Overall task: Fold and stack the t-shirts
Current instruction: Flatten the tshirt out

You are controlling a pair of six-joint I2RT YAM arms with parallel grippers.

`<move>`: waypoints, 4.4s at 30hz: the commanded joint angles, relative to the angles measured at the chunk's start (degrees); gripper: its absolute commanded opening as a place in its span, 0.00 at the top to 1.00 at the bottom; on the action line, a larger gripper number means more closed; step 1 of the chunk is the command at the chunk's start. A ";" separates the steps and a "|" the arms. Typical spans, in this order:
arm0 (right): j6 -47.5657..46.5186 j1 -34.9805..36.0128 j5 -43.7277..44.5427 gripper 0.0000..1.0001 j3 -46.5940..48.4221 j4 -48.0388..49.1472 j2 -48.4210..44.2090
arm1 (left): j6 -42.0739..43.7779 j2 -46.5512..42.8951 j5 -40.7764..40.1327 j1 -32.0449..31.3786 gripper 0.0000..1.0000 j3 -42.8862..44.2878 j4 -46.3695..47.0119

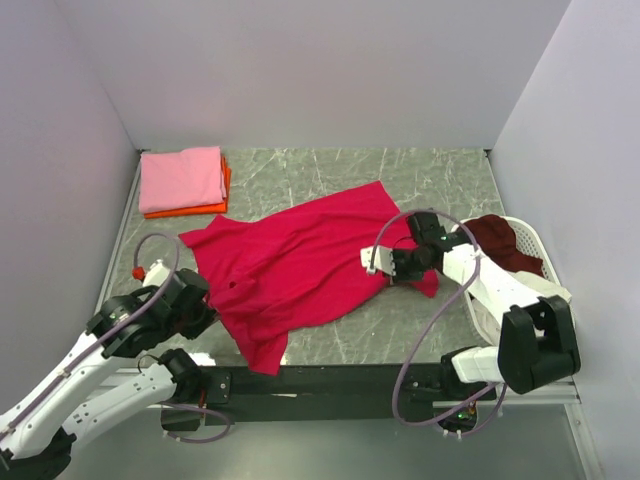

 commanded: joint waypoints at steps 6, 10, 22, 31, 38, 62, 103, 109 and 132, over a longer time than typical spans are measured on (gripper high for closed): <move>2.28 1.94 -6.20 1.00 15.05 -10.88 -4.62 | 2.02 0.15 -1.65 0.13 1.00 6.78 -3.57; -0.18 4.14 -3.31 1.00 13.23 -15.81 -5.14 | 2.81 0.51 -2.00 0.22 1.00 9.06 -3.57; -4.13 -0.33 8.65 1.00 -3.47 -19.85 -21.49 | 2.90 0.68 0.19 0.13 1.00 8.45 -2.26; -2.56 -1.13 6.55 0.91 -6.30 -19.15 -23.25 | 4.31 -0.28 8.54 0.13 1.00 10.56 -3.04; -0.89 -1.13 6.28 0.93 -4.01 -16.35 -21.41 | 4.75 -1.25 13.21 0.13 0.99 12.49 -3.48; 12.21 59.31 -2.35 0.44 12.60 10.71 8.46 | -1.75 3.75 2.05 0.30 1.00 5.10 -1.81; 21.26 66.99 1.02 1.00 20.78 13.12 19.74 | -1.40 2.35 -0.16 0.22 1.00 2.04 3.02; 15.30 67.16 -6.36 1.00 17.18 0.81 12.88 | -0.44 3.14 2.04 0.22 1.00 0.37 4.69; 16.61 70.24 4.08 0.52 18.39 13.45 22.71 | 0.97 0.86 4.16 0.30 1.00 -1.66 4.43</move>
